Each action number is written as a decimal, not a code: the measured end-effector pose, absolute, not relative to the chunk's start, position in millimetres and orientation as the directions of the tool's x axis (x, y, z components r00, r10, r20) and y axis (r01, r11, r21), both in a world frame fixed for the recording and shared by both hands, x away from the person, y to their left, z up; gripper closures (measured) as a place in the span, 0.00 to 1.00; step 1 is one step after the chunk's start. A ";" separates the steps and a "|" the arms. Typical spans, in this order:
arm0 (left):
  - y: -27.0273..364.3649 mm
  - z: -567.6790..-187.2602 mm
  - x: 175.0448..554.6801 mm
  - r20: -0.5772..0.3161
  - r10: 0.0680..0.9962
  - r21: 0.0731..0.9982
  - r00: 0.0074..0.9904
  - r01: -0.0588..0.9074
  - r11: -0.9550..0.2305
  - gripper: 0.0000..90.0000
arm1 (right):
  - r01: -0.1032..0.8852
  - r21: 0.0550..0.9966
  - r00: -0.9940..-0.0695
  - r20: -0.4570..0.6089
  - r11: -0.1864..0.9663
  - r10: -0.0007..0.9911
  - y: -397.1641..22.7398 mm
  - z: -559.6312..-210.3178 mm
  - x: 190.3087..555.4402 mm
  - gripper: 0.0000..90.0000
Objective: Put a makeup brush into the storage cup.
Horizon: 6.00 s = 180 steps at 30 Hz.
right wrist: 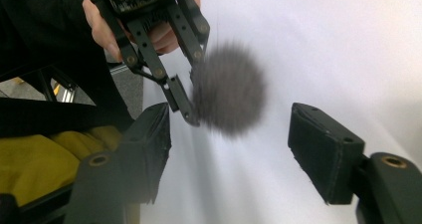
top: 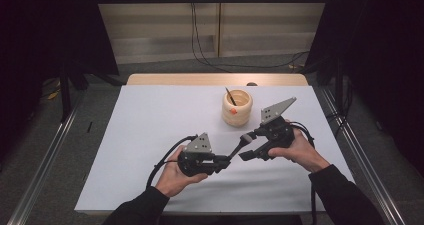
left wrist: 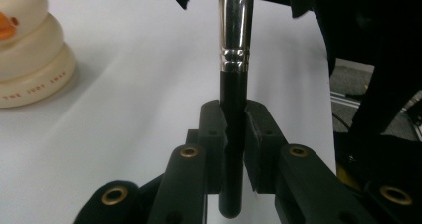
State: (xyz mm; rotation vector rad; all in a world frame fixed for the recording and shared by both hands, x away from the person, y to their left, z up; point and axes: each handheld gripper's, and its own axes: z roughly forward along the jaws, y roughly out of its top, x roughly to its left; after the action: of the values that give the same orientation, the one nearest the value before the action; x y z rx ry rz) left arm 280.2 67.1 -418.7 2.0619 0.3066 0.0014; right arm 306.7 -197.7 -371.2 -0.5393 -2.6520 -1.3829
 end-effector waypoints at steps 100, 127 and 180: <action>73.5 -421.9 284.0 -0.139 0.452 0.923 0.881 0.280 -0.264 0.08 | 0.301 0.944 -0.905 0.237 0.138 0.354 -195.2 -379.5 287.1 0.86; 100.4 -413.7 275.9 -0.084 0.558 0.934 0.825 0.260 -0.244 0.03 | 0.303 0.946 -0.892 0.239 0.115 0.384 -202.7 -374.3 290.4 0.86; 208.1 -438.9 237.1 -0.066 0.719 0.961 0.692 0.237 -0.140 0.02 | 0.309 0.948 -0.854 0.241 0.077 0.461 -224.6 -364.7 309.2 0.86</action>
State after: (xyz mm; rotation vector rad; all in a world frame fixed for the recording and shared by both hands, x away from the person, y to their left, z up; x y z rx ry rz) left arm 237.1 208.1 -438.9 1.7031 0.7756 0.4993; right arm 309.2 -224.6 -364.7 -0.8605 -2.3912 -2.0473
